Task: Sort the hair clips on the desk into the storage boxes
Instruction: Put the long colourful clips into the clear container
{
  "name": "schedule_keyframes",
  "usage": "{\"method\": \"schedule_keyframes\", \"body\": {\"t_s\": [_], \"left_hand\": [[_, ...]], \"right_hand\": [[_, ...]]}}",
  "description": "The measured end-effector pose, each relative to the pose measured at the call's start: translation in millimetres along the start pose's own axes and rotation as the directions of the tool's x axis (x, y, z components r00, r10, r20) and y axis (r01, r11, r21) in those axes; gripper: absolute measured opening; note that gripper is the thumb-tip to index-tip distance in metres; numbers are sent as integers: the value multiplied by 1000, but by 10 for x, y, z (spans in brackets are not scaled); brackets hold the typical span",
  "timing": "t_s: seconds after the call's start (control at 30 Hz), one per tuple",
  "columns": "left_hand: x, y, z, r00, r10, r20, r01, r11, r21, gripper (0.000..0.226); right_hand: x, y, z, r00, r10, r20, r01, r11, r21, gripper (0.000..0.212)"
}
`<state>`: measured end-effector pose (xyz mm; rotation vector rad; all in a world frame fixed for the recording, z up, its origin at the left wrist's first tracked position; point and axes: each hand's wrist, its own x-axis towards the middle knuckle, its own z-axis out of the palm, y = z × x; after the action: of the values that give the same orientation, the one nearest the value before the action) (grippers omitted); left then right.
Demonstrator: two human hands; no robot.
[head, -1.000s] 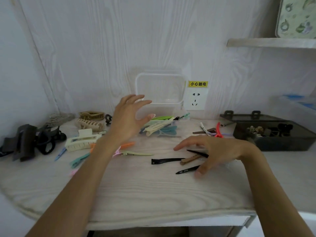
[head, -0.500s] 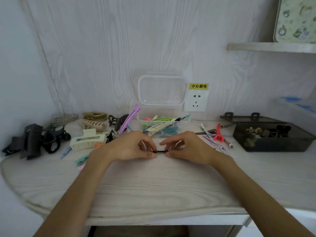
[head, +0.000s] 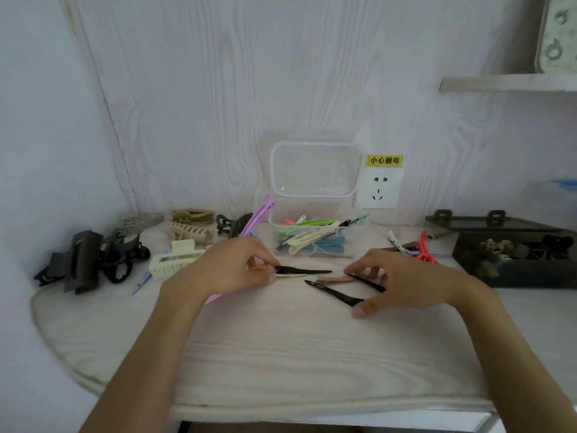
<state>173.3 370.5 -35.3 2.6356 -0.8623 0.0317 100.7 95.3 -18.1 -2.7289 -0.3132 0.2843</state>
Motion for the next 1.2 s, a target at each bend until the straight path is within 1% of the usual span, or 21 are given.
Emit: {"method": "schedule_keyframes", "body": {"t_s": [0.07, 0.17, 0.27, 0.37, 0.43, 0.5, 0.6, 0.63, 0.73, 0.83, 0.9, 0.97, 1.0, 1.07, 1.1, 1.17, 1.2], "left_hand": [[28, 84, 24, 1000, 14, -4, -14, 999, 40, 26], [60, 142, 87, 998, 58, -18, -57, 995, 80, 28], [107, 182, 171, 994, 108, -34, -107, 994, 34, 29], [152, 264, 242, 983, 180, -24, -179, 983, 42, 41], [167, 286, 269, 982, 187, -38, -185, 981, 59, 40], [153, 279, 257, 986, 147, -81, -145, 989, 41, 30], [107, 266, 225, 986, 115, -124, -110, 993, 46, 19], [93, 266, 218, 984, 116, -136, -108, 992, 65, 19], [76, 274, 229, 978, 105, -178, -84, 989, 124, 22], [86, 296, 255, 971, 113, -211, -59, 967, 248, 23], [84, 299, 257, 971, 123, -206, -54, 948, 313, 26], [77, 291, 253, 973, 129, -191, -64, 948, 312, 25], [80, 277, 250, 973, 135, -186, -75, 951, 301, 24], [83, 254, 250, 972, 143, -185, -89, 958, 271, 21], [89, 241, 247, 971, 144, -189, -92, 961, 261, 21], [95, 233, 253, 971, 152, -186, -103, 962, 252, 22], [94, 237, 255, 969, 162, -187, -112, 961, 252, 23]], "right_hand": [[45, -43, 60, 998, -39, -42, 39, 999, -12, 53], [128, -108, 154, 978, -125, -165, 127, 992, -1, 33], [217, -131, 227, 955, -158, -252, 161, 987, -7, 22], [289, -129, 307, 948, -213, -236, 196, 976, -93, 22], [309, -116, 343, 950, -214, -228, 187, 973, -136, 22], [308, -106, 329, 950, -208, -232, 193, 977, -87, 17], [299, -104, 273, 949, -184, -254, 208, 976, 70, 14], [298, -99, 264, 947, -187, -262, 214, 974, 78, 16], [287, -93, 277, 936, -192, -295, 211, 977, 32, 22], [282, -91, 296, 920, -194, -342, 208, 978, 5, 18], [268, -97, 301, 916, -212, -341, 234, 972, 24, 16], [241, -92, 265, 908, -222, -356, 260, 964, 62, 15], [229, -92, 224, 899, -212, -384, 273, 956, 111, 16], [207, -104, 128, 854, -163, -494, 314, 919, 239, 18], [228, -117, 71, 805, -142, -576, 344, 903, 258, 19], [306, -183, -20, 674, -109, -731, 367, 908, 203, 21], [368, -229, -54, 613, -100, -784, 349, 924, 156, 22]]}}
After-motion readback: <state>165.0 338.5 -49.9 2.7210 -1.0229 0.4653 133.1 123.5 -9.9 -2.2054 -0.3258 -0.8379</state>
